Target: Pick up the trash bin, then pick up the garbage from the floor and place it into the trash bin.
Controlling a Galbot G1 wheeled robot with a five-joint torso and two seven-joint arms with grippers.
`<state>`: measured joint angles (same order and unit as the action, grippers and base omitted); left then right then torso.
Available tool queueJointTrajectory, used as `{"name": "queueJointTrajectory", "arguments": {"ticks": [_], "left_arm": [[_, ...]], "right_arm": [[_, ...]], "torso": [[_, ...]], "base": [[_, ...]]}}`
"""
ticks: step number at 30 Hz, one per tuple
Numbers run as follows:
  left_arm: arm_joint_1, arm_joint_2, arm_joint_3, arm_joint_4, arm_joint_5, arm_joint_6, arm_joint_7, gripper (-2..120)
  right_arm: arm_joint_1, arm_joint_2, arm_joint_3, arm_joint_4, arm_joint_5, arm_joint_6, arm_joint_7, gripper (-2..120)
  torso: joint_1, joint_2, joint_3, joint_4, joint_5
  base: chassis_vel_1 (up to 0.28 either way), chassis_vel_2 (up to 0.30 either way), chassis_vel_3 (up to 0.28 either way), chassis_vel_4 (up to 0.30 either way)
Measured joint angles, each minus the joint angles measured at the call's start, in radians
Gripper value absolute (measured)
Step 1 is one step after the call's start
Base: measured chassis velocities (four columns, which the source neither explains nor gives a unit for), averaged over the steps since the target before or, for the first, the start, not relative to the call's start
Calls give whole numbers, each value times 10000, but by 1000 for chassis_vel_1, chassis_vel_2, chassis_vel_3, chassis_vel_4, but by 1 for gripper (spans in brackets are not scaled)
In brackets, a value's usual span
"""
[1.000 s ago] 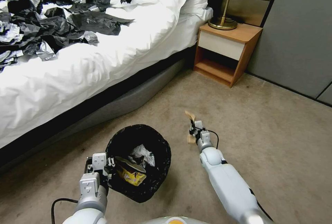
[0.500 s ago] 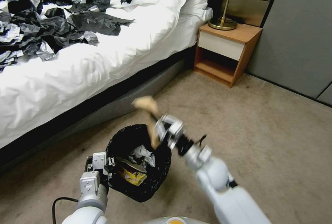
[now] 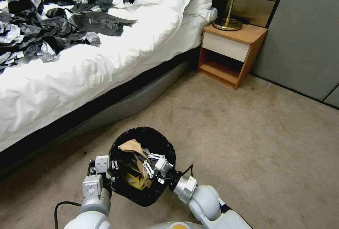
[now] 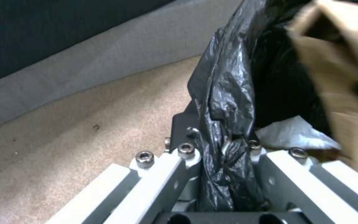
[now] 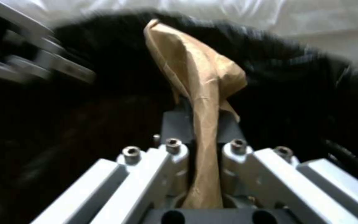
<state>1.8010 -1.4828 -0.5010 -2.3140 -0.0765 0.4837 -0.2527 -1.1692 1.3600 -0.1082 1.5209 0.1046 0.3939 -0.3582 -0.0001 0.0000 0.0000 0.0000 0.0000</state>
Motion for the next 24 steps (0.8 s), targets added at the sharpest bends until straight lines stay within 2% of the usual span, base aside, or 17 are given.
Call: {"name": "queueJointTrajectory", "arguments": {"ticks": [2, 3, 6, 8, 11, 12, 15, 16, 19, 20, 24], "left_arm": [[36, -17, 52, 0, 46, -25, -2, 3], [36, -17, 52, 0, 46, -25, -2, 3], [73, -23, 79, 0, 103, -69, -17, 3], [83, -22, 77, 0, 104, -70, -16, 3], [96, 1, 43, -29, 88, -70, 4, 3], [96, 1, 43, -29, 88, -70, 4, 3], [23, 15, 21, -29, 50, -42, 12, 3], [23, 15, 21, -29, 50, -42, 12, 3], [-102, 15, 21, 15, 18, 18, 17, 3], [-102, 15, 21, 15, 18, 18, 17, 3], [-256, 44, -11, 152, -50, 86, 19, 3]], "right_arm": [[427, 132, -170, -425, 10, -11, 138, 14], [427, 132, -170, -425, 10, -11, 138, 14], [1029, 286, -402, -940, 6, -45, 223, 32], [1129, 303, -435, -1003, 8, -57, 235, 34], [1280, 266, -472, -1033, 37, -109, 262, 50], [1280, 266, -472, -1033, 37, -109, 262, 50], [1231, 167, -440, -812, 72, -160, 272, 63], [1231, 167, -440, -812, 72, -160, 272, 63], [1014, 29, -387, -366, 80, -199, 359, 78], [1014, 29, -387, -366, 80, -199, 359, 78], [506, -389, -303, 859, 95, -323, 452, 96]], "torso": [[0, 0, 1, 1, 0], [0, 0, 1, 1, 0], [0, 0, 0, 1, 0], [1, 0, 0, 1, 0], [0, 0, 0, 0, 0], [0, 0, 0, 0, 0], [0, 0, 0, 1, 0], [0, 0, 0, 1, 0], [0, 0, 0, -1, 0], [0, 0, 0, -1, 0], [0, 0, 0, 0, 1]], "base": [[0, 0, 0, 0], [0, 0, 0, 0], [0, 0, 0, 0], [0, 0, 0, 0], [0, 0, 0, 0], [0, 0, 0, 0], [0, 0, 0, 0], [0, 0, 0, 0], [0, 0, 0, 0], [0, 0, 0, 0], [0, 0, 0, 0]]}}
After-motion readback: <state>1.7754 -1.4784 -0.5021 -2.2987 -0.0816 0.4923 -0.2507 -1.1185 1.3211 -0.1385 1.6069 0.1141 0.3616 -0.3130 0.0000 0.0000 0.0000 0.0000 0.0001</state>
